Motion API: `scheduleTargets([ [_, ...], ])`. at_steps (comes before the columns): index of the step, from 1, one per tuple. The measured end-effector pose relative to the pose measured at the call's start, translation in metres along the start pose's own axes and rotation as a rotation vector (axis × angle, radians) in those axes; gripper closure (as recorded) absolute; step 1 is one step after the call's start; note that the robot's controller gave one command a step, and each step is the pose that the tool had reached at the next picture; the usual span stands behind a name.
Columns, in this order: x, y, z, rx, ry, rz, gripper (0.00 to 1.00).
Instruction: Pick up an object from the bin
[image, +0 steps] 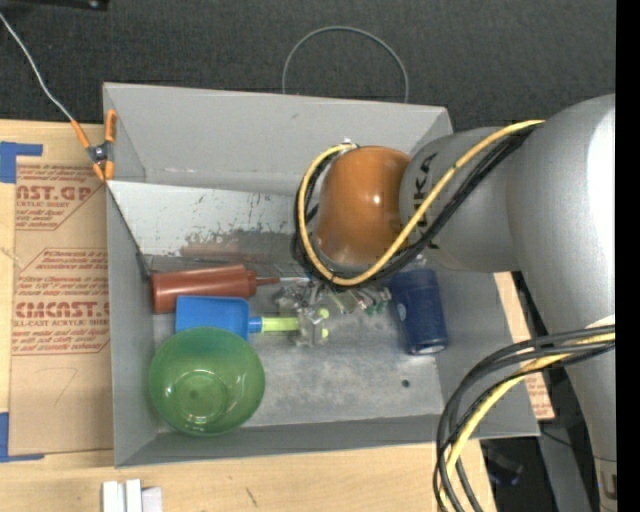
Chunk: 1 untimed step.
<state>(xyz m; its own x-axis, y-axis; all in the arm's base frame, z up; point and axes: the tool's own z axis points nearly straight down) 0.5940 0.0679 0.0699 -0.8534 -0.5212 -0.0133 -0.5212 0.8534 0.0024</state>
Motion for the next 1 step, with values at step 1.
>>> scheduleTargets([
  [1,0.0,0.0,0.0,0.0,0.0,0.0,1.0],
])
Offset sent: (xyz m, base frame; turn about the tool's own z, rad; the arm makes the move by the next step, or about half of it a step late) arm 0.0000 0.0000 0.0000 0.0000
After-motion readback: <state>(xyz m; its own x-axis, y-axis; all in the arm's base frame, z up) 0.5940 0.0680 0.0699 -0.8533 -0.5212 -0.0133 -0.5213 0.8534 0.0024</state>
